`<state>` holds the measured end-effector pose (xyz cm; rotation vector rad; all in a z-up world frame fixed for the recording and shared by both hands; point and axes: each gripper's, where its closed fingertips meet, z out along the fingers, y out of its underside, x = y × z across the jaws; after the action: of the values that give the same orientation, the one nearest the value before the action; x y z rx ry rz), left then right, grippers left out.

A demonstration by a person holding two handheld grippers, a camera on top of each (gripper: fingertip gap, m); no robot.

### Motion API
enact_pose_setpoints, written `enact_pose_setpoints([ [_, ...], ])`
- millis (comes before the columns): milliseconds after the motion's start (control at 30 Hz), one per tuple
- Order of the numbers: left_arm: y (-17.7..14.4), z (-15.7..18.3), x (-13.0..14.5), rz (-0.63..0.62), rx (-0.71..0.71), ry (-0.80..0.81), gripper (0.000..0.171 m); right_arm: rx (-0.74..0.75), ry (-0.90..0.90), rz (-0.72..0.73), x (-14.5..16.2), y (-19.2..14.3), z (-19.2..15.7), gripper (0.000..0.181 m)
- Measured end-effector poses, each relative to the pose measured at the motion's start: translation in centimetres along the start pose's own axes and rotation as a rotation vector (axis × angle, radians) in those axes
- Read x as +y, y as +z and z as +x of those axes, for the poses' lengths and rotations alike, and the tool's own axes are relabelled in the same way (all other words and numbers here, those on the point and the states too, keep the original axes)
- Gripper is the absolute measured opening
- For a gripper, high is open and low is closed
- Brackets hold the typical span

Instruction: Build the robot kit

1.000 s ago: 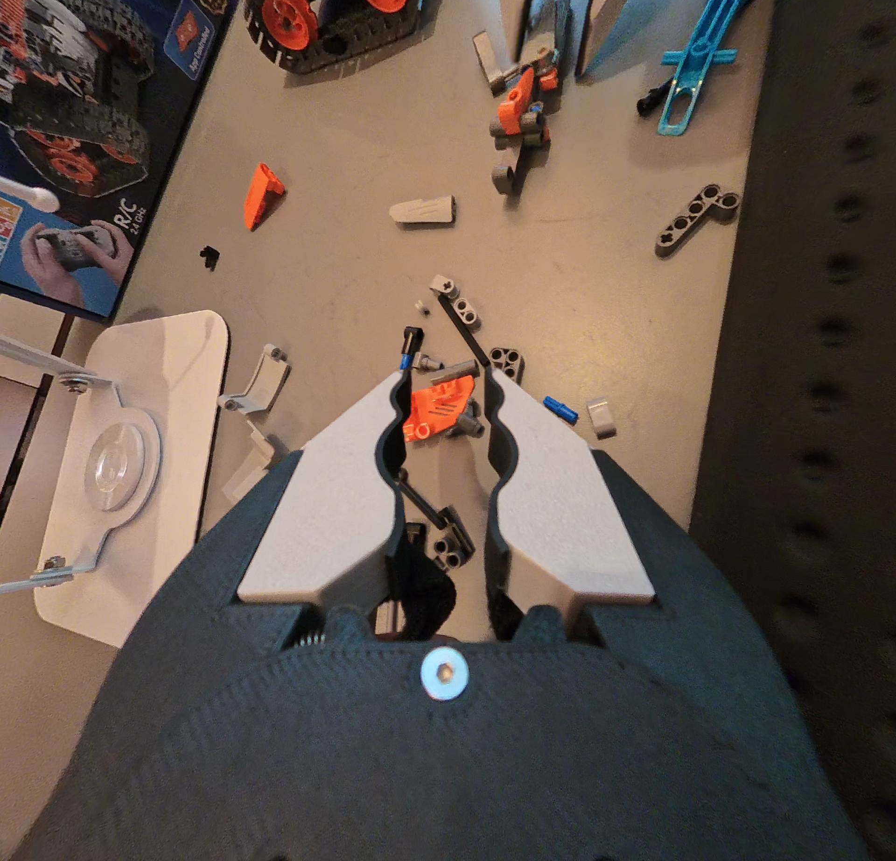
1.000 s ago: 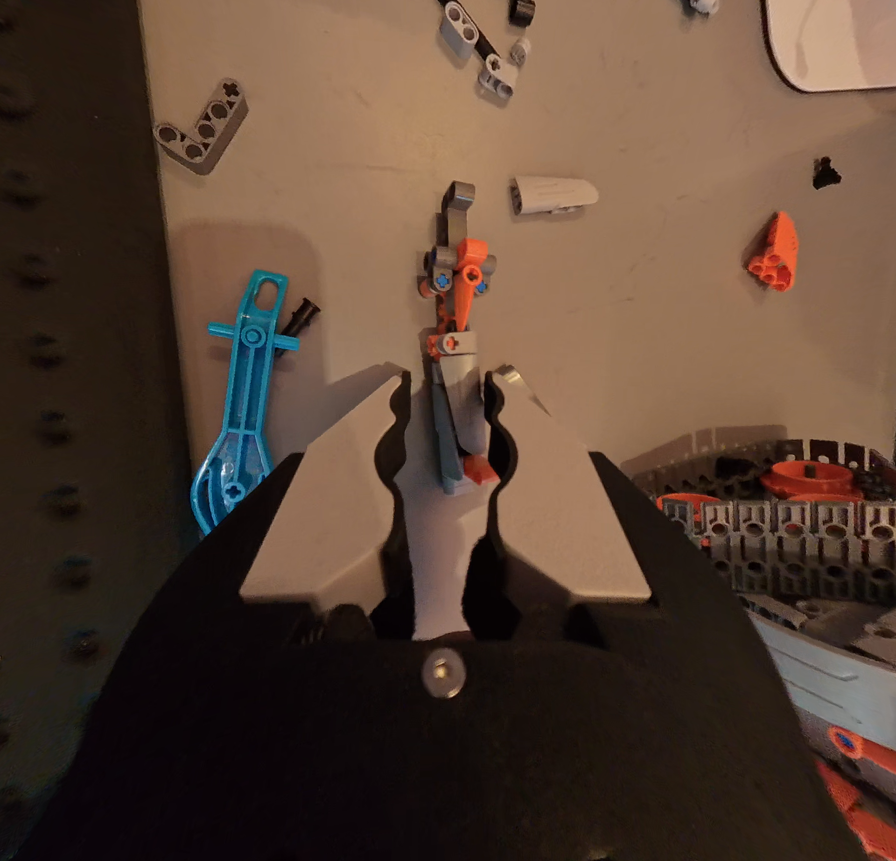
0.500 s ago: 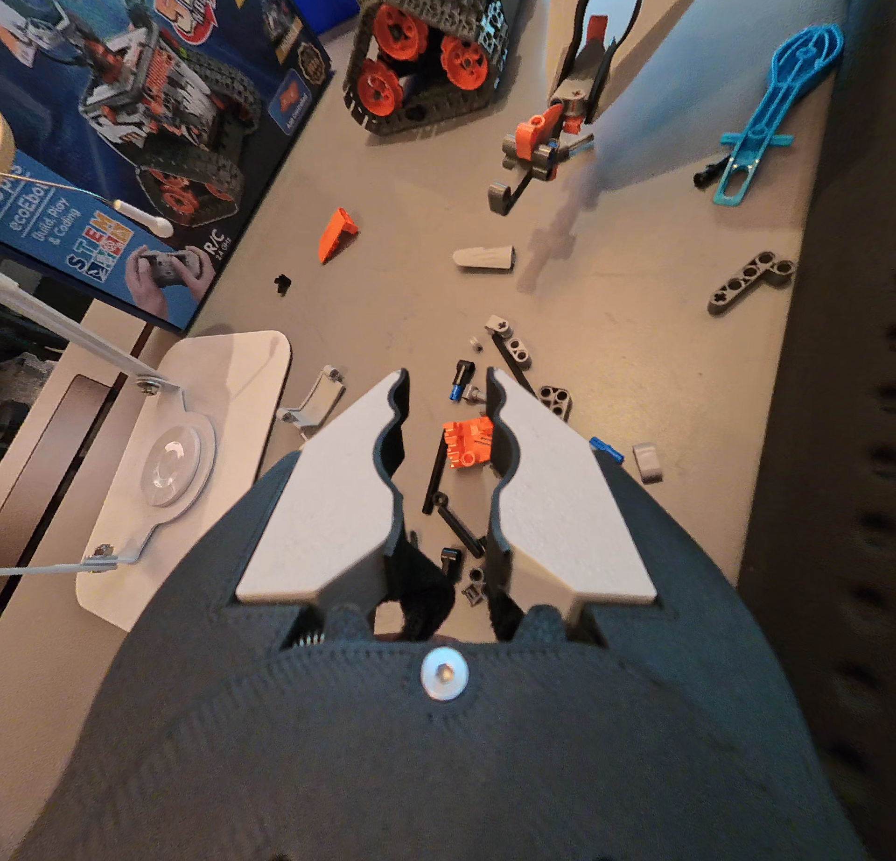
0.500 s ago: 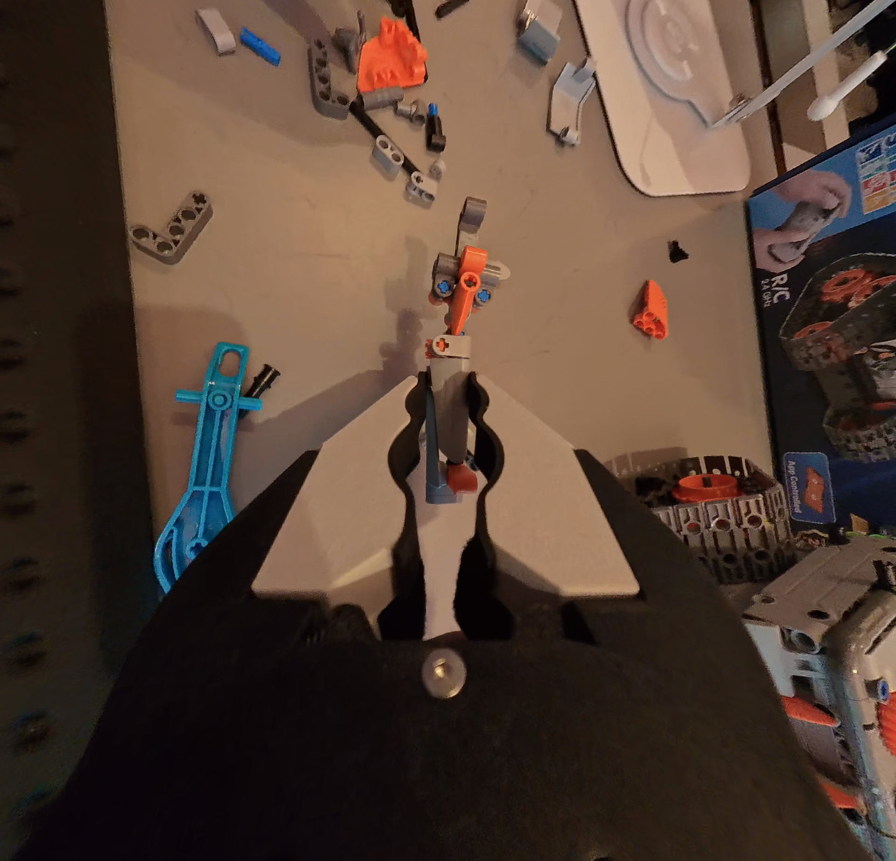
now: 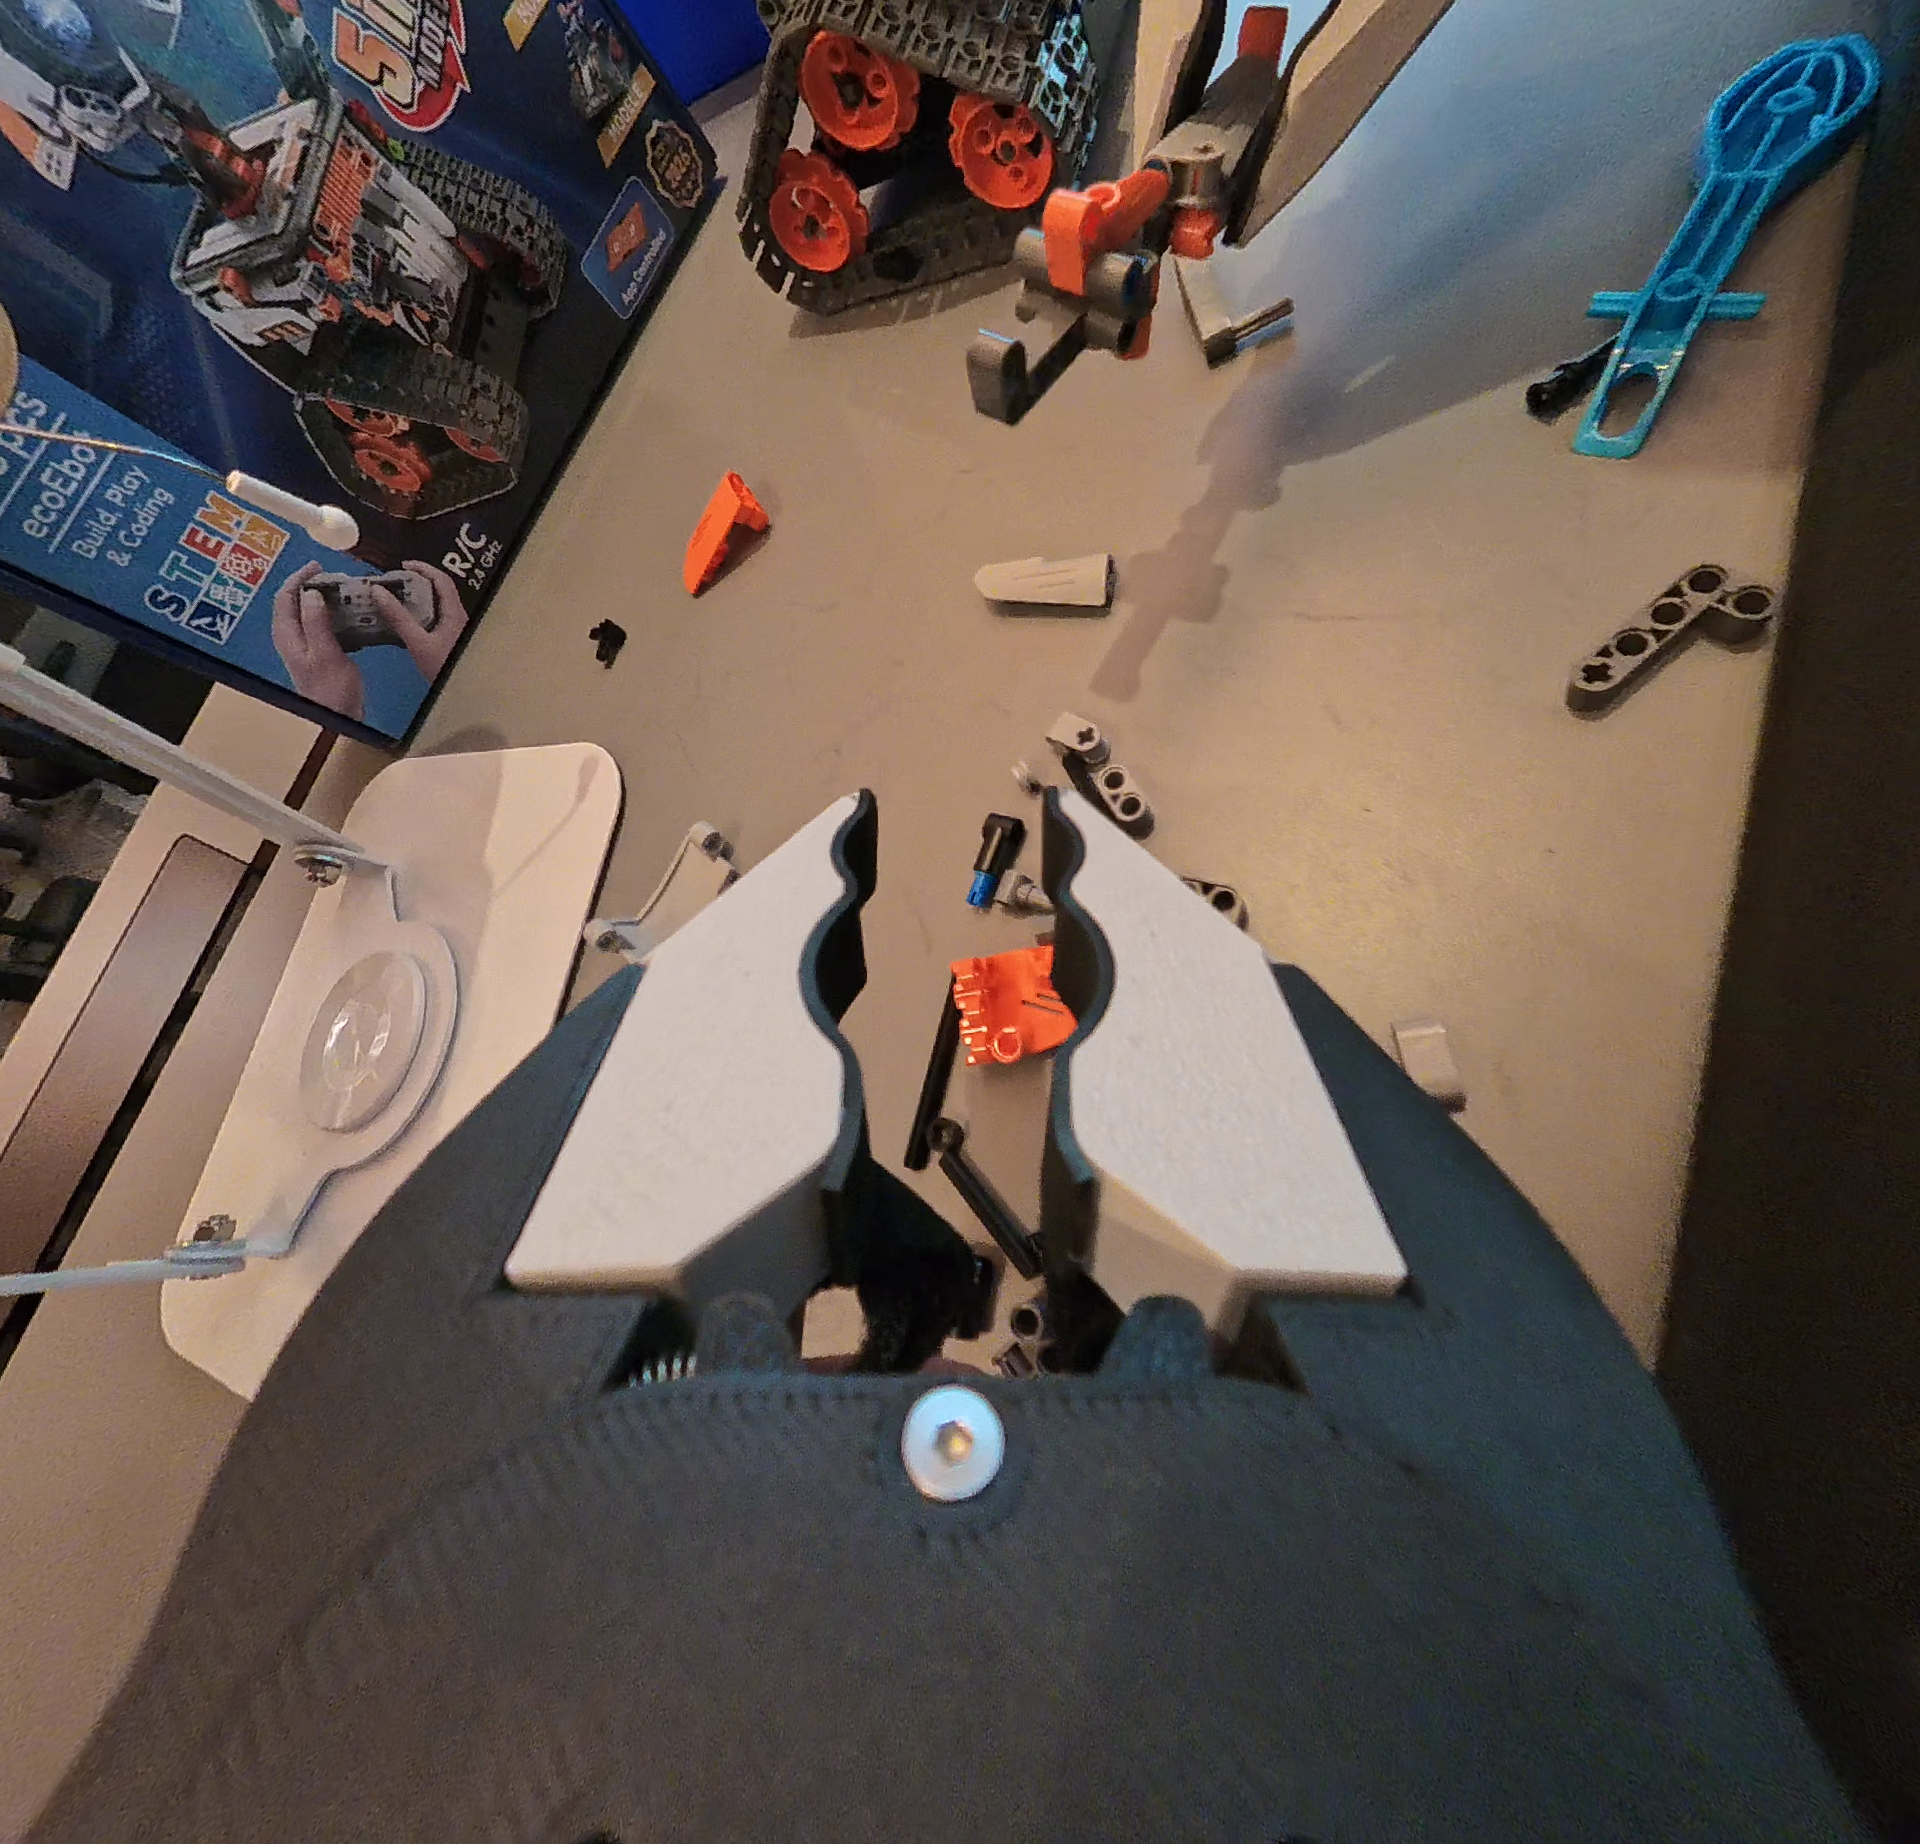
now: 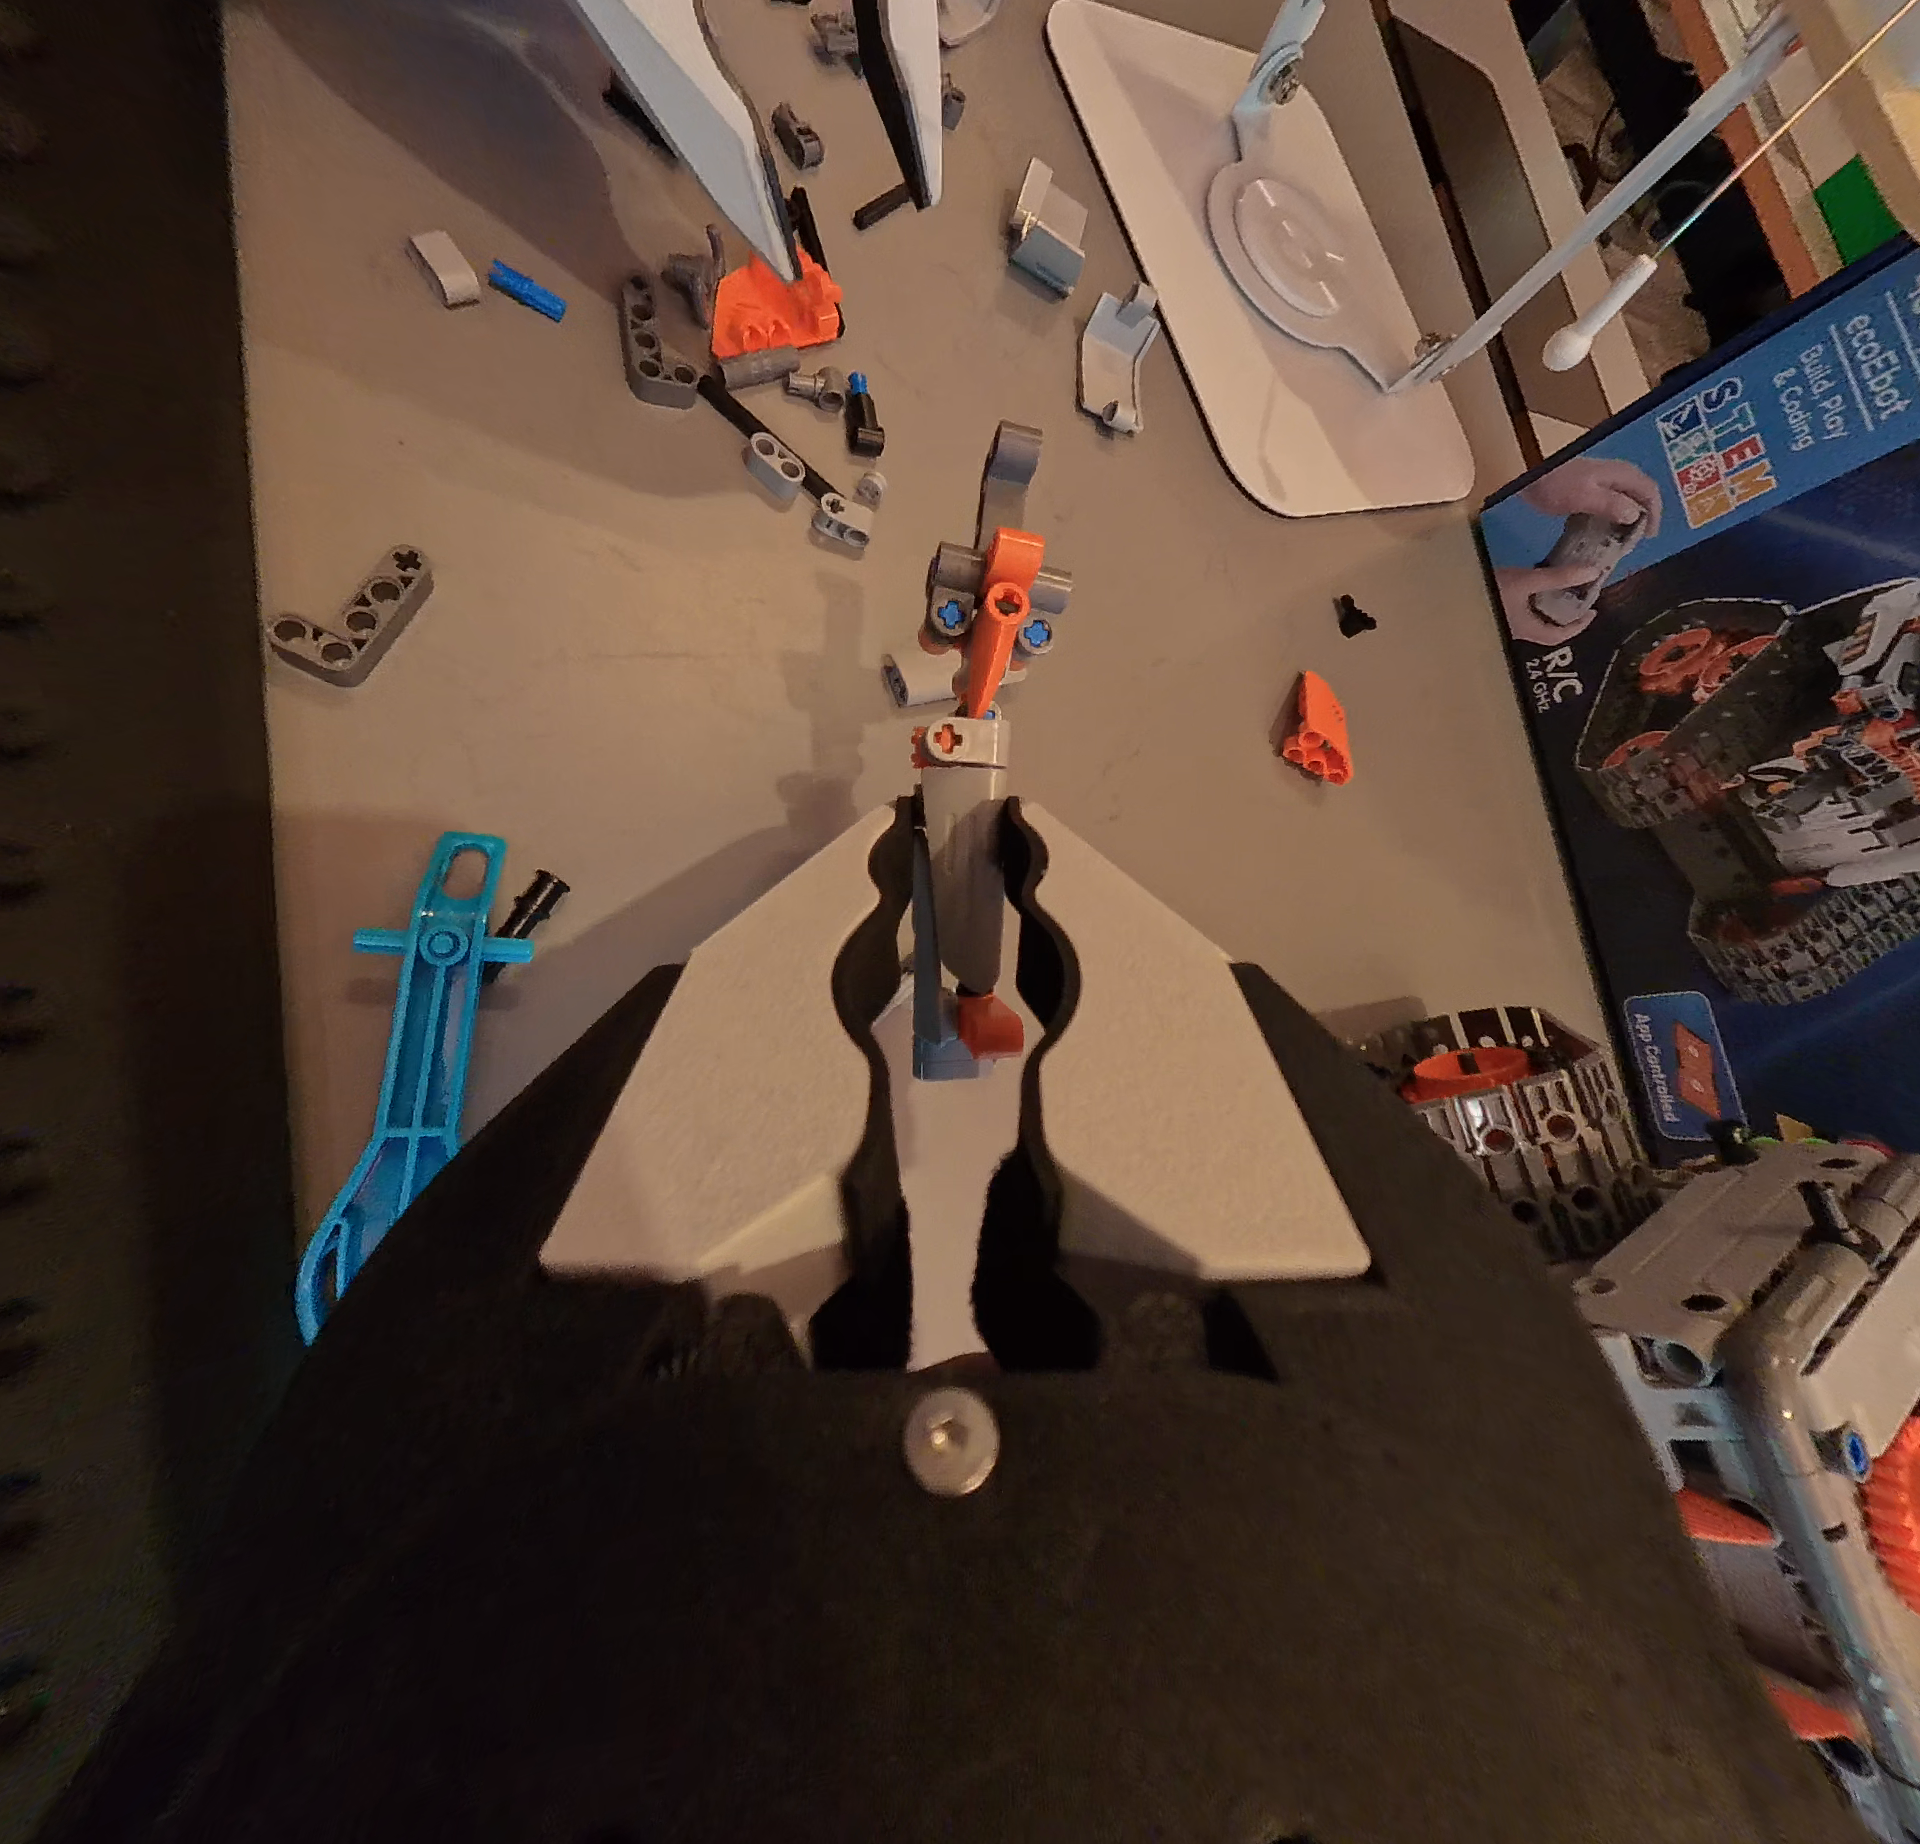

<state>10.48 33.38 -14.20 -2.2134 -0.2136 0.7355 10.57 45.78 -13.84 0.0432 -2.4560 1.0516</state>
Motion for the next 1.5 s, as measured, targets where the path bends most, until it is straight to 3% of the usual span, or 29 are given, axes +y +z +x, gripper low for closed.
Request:
enact_pose_setpoints([
  [300,0.5,-0.3,-0.2,0.008,-0.013,-0.008,0.03,-0.08,0.116,0.084,-0.7,-0.1,0.0,0.014],
  [467,0.9,-0.3,-2.1,0.05,-0.01,0.004,0.031,-0.123,0.134,0.114,-0.8,0.1,-0.1,0.014],
  [733,2.6,2.0,-6.6,0.158,0.182,-0.049,0.035,-0.183,0.107,0.164,-1.8,-0.1,-1.3,0.014],
  [833,2.8,2.4,-7.3,0.195,0.231,-0.087,0.019,-0.197,0.104,0.17,-1.7,-0.1,-1.6,0.014],
  [1200,2.0,2.3,-8.8,0.31,0.253,-0.151,0.01,-0.149,0.148,0.24,-2.6,-1.1,-0.2,0.017],
  [1333,1.7,2.1,-9.4,0.351,0.264,-0.187,0.007,-0.12,0.18,0.273,-3.2,-1.3,0.4,0.032],
  [1500,1.4,2.0,-9.9,0.387,0.286,-0.244,0.006,-0.044,0.137,0.27,-3.4,-1.3,1.1,0.033],
])
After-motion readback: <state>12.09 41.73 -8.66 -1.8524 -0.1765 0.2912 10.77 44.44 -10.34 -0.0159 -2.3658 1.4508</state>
